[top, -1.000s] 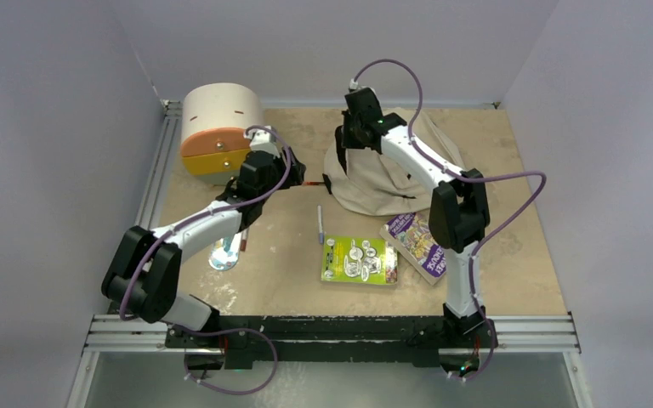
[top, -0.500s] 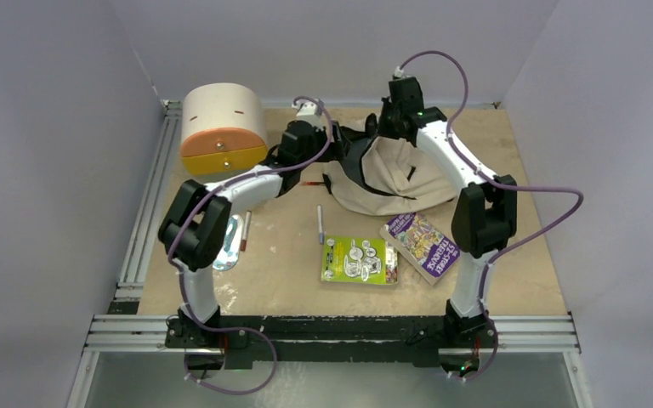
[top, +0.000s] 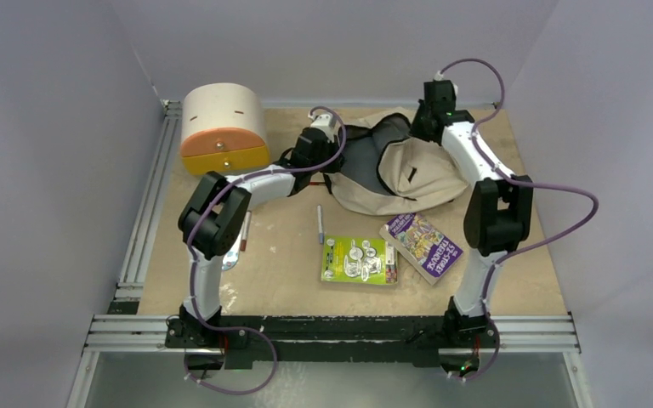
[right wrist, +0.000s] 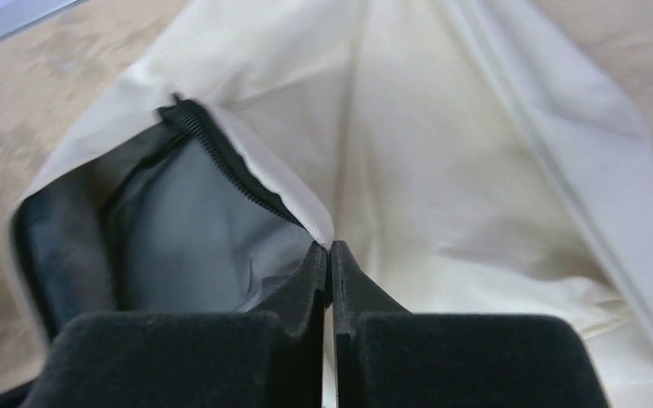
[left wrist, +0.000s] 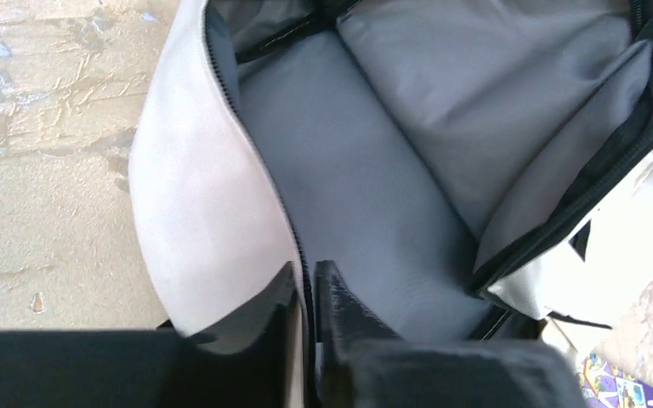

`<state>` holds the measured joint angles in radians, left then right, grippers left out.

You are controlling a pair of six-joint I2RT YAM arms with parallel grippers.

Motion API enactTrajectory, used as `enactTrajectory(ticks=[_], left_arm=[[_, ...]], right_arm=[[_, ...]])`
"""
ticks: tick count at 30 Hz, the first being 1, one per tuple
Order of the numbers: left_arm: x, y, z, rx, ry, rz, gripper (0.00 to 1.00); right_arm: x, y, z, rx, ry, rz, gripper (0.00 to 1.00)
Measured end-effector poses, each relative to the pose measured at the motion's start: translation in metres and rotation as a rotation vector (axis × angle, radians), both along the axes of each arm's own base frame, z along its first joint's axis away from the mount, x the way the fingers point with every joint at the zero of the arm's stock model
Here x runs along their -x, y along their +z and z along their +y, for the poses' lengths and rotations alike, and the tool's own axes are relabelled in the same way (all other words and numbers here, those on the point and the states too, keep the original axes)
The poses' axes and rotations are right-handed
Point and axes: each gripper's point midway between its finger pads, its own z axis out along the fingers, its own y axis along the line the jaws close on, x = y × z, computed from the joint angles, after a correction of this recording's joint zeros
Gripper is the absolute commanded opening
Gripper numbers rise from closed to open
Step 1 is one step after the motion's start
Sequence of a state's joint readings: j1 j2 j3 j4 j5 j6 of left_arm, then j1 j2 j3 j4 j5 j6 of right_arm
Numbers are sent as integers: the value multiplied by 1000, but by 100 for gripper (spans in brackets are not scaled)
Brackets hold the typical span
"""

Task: Pack the student bag
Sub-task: Unzip the student bag at the center of the board.

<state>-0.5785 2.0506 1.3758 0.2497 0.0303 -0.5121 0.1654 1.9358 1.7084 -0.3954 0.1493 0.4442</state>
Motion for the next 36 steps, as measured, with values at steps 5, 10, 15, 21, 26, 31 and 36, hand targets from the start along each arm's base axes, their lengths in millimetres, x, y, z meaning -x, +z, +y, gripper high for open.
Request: enactTrajectory(ticks=[5, 10, 15, 21, 26, 31, 36], left_arm=[[2, -4, 1, -22, -16, -4, 0], [1, -5, 3, -46, -33, -19, 0], [-8, 5, 7, -64, -42, -50, 0], [-26, 26, -1, -73, -89, -122, 0], [-22, 17, -8, -74, -149, -113, 0], [-19, 13, -10, -65, -184, -105, 0], [-17, 14, -13, -58, -203, -102, 0]], right_arm=[[0, -16, -60, 13, -156, 28, 0], [0, -22, -114, 36, -302, 28, 0], [-1, -52, -150, 72, -389, 76, 0], [-4, -117, -157, 91, -397, 203, 5], [-5, -118, -160, 111, -402, 213, 33], [-2, -105, -163, 120, -414, 194, 44], [1, -60, -168, 121, -435, 119, 47]])
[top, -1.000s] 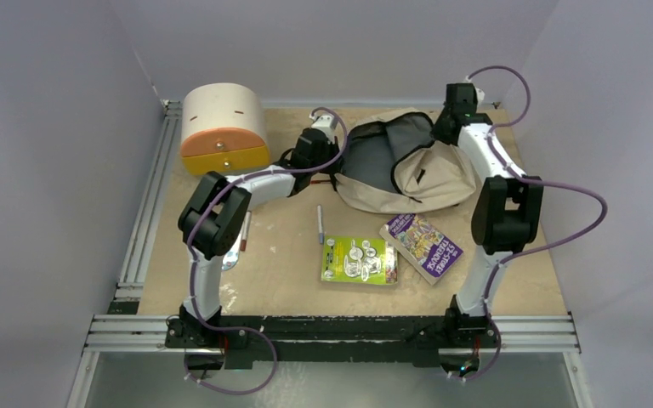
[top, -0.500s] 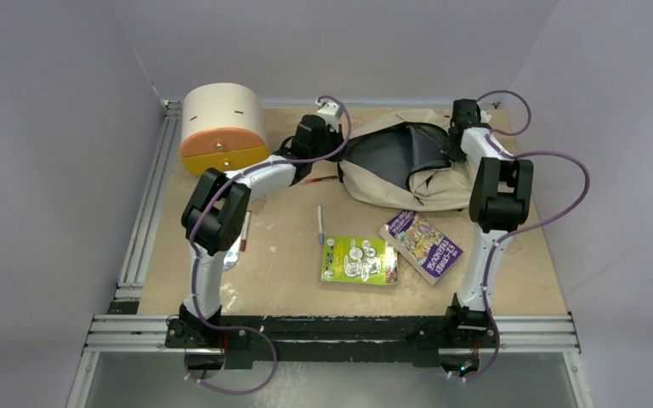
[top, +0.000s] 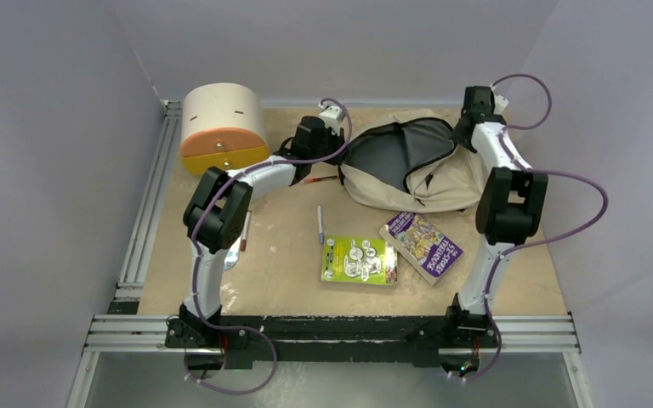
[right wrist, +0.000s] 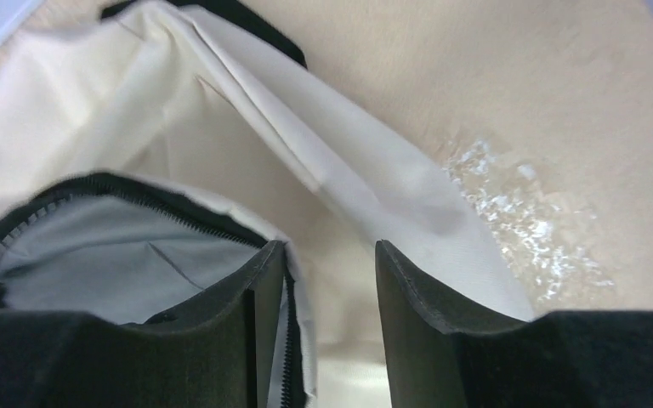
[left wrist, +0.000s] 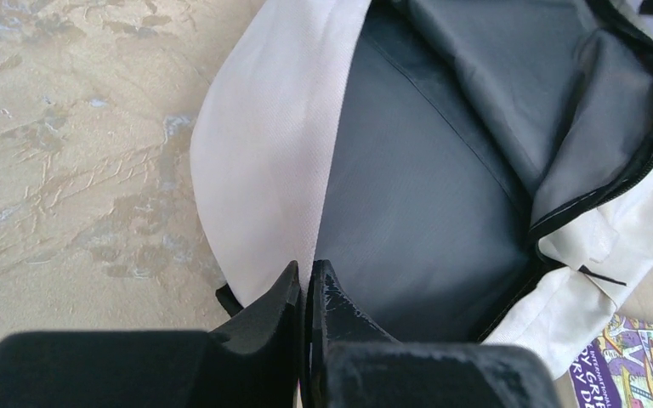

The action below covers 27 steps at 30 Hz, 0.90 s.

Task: Pack the student bag
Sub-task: Unzip the student bag at the center of the board.

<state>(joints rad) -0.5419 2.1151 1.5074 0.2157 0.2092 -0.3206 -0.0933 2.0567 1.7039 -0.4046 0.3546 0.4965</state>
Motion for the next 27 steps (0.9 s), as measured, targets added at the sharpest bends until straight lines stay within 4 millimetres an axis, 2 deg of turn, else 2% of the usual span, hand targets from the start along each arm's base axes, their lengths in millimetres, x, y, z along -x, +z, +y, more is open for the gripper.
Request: enactTrajectory(ticks=[6, 9, 12, 15, 16, 17, 19, 21, 24, 25, 27], left_arm=[[3, 0, -3, 3, -21, 2, 0], [5, 1, -6, 4, -33, 1, 0], [7, 3, -9, 7, -44, -5, 0], [8, 5, -12, 11, -54, -8, 0], [8, 6, -13, 12, -57, -8, 0], [9, 6, -13, 13, -59, -7, 0], [10, 6, -14, 13, -63, -6, 0], [10, 6, -15, 14, -66, -6, 0], [10, 6, -15, 14, -66, -6, 0], [10, 6, -15, 15, -66, -6, 0], [10, 6, -15, 15, -66, -6, 0]], right_arm=[[-1, 58, -8, 33, -14, -108, 48], [0, 73, -6, 36, 1, -138, 48], [-1, 87, 3, 15, 49, -168, 48], [-2, 101, 23, -9, 130, -198, 49], [-3, 106, 33, -14, 166, -209, 52], [-5, 111, 47, -13, 205, -219, 60], [-8, 118, 87, -8, 301, -232, 70], [-10, 119, 129, 1, 393, -233, 73], [-7, 109, 187, 25, 516, -209, 74], [-6, 103, 202, 34, 549, -195, 73], [-8, 87, 216, 59, 580, -162, 74]])
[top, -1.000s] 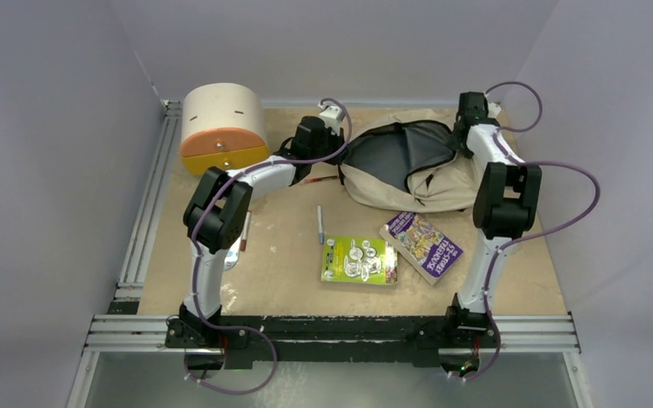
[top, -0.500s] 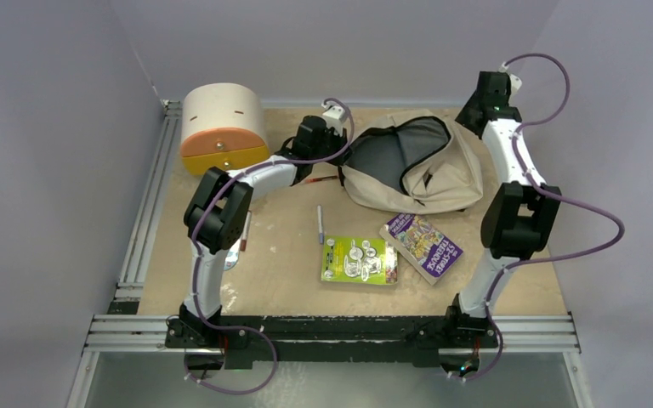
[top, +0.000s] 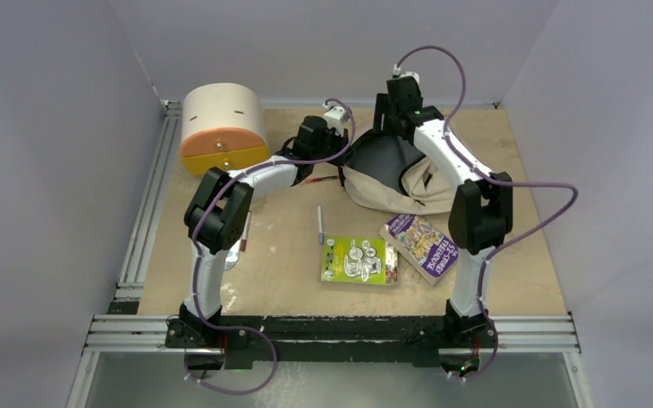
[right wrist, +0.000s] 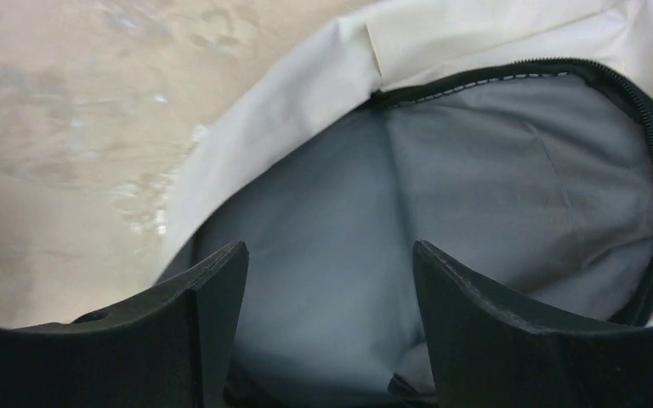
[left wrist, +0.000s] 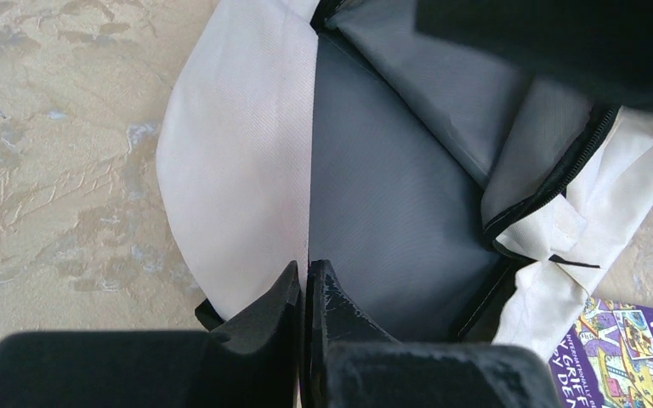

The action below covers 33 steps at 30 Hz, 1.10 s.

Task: Pack the student bag
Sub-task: Unzip the student bag at the center of the board.

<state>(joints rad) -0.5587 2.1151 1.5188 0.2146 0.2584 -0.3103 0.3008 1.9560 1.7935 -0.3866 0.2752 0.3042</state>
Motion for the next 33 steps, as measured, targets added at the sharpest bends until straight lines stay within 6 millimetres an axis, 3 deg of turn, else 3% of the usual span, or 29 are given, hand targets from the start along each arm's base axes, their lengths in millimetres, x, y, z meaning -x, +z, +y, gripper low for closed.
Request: enactTrajectory(ticks=[3, 8, 15, 21, 23, 25, 30, 33], left_arm=[[0, 0, 0, 0, 0, 0, 0], [0, 0, 0, 1, 0, 0, 0], [0, 0, 0, 2, 1, 2, 0], [0, 0, 0, 2, 1, 1, 0], [0, 0, 0, 2, 1, 1, 0], [0, 0, 0, 2, 2, 1, 0], [0, 0, 0, 2, 4, 1, 0], [-1, 0, 0, 1, 6, 1, 0]], right_arm=[[-4, -31, -4, 77, -18, 60, 74], [-2, -78, -33, 231, -108, 163, 84], [4, -109, -53, 360, -168, 237, 87], [5, -124, -63, 433, -215, 272, 82], [5, -129, -64, 445, -231, 275, 77], [4, -131, -64, 450, -241, 275, 66], [5, -130, -62, 452, -257, 267, 35], [5, -130, -63, 448, -266, 267, 8]])
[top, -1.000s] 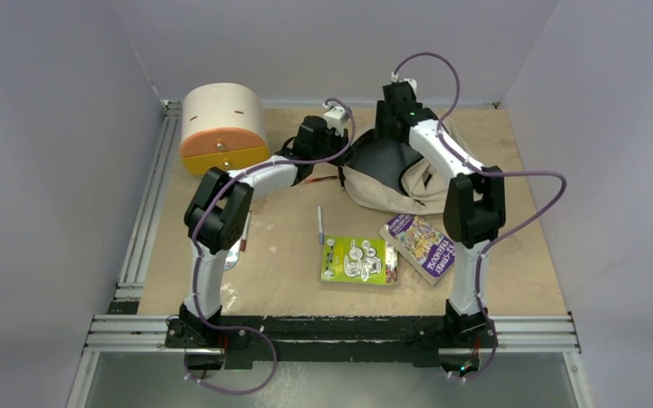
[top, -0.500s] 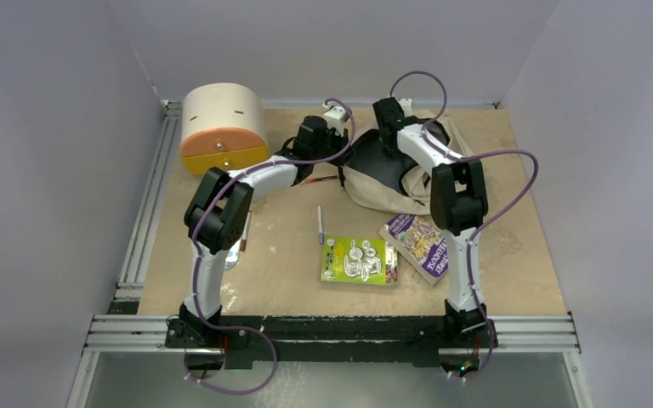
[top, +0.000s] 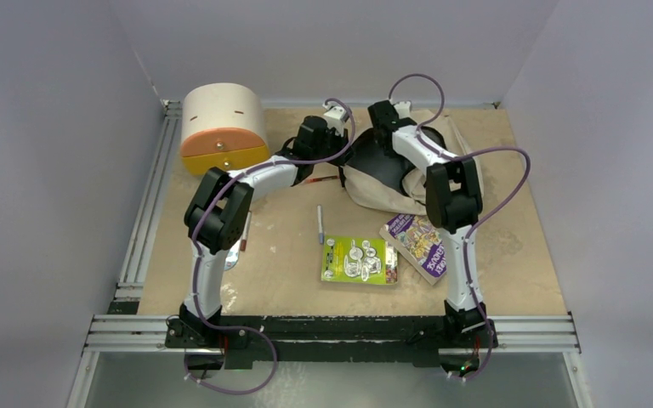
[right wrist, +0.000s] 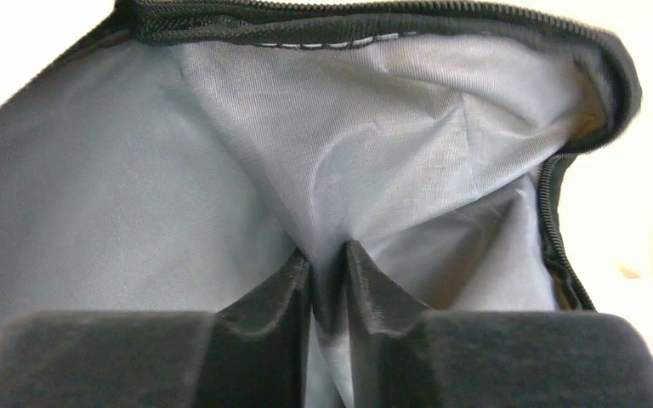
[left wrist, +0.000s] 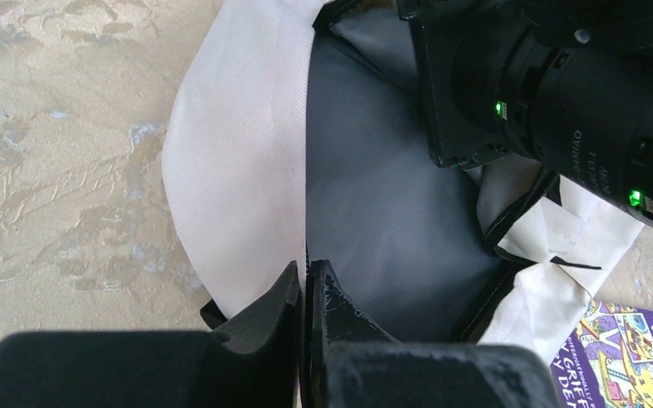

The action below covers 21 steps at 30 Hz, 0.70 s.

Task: Pack the student bag
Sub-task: Unzip the student bag at the center of the board.

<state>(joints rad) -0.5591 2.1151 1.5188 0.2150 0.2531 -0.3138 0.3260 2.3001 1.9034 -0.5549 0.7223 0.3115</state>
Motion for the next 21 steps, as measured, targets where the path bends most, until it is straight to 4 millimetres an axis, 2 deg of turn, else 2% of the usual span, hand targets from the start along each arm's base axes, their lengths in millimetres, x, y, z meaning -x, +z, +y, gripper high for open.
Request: enactTrajectory(ticks=[1, 2, 8, 11, 15, 16, 17, 21], left_arm=[[0, 0, 0, 0, 1, 0, 0], [0, 0, 1, -2, 4, -1, 0], [-3, -1, 4, -9, 27, -2, 3], [-2, -3, 7, -3, 42, 16, 7], [5, -4, 20, 15, 77, 52, 28], [6, -2, 23, 21, 85, 57, 37], [7, 1, 24, 24, 87, 56, 50], [12, 20, 33, 47, 105, 47, 66]], right_arm=[[0, 0, 0, -2, -4, -2, 2], [0, 0, 0, -4, -7, -3, 0], [0, 7, -4, -28, -33, -15, 0], [1, 24, -5, -52, -35, -42, 0], [4, 74, -3, -132, -18, -145, 0], [4, 91, -2, -162, -8, -182, 0], [4, 103, -2, -186, 1, -212, 0], [10, 146, 6, -283, 59, -312, 0]])
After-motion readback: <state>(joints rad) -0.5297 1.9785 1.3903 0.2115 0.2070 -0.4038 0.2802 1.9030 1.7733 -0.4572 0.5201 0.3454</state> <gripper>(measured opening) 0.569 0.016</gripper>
